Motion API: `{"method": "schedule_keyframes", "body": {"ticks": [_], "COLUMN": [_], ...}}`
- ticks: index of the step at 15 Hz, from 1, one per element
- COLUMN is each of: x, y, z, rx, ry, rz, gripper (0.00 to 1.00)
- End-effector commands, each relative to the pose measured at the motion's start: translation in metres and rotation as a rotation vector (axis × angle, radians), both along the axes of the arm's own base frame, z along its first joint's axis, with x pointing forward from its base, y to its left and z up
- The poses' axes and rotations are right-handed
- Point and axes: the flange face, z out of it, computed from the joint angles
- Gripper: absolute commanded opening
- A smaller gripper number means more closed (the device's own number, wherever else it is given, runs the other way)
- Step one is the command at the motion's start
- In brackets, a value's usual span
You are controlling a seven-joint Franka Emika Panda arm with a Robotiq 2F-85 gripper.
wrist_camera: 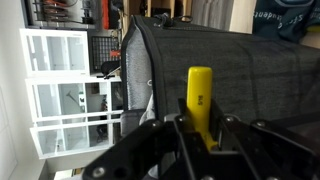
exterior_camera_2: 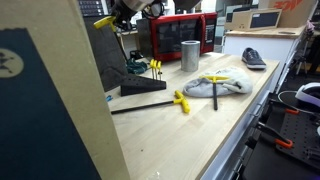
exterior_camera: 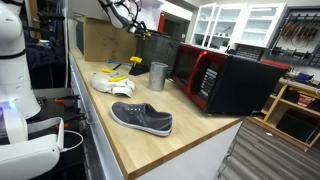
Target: Put the things with the yellow handle on the stand
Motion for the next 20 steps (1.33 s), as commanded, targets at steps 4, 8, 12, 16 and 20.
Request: {"method": "schedule_keyframes", "body": {"ticks": [4, 8, 12, 16, 20], "x": [0.009, 0.010, 0.011, 0.011, 0.014], "y": [0.000, 0.001, -0.001, -0.003, -0.004], "z": [-0.023, -0.032, -0.038, -0.046, -0.049], "rx": [-0.025, -0.033, -0.041, -0.044, -0.048], "ry": [0.030, 0.041, 0.052, 0.065, 0.068], "rz": [0.026, 0.027, 0.025, 0.024, 0.022], "gripper": [0.06, 0.06, 0.06, 0.06, 0.06]}}
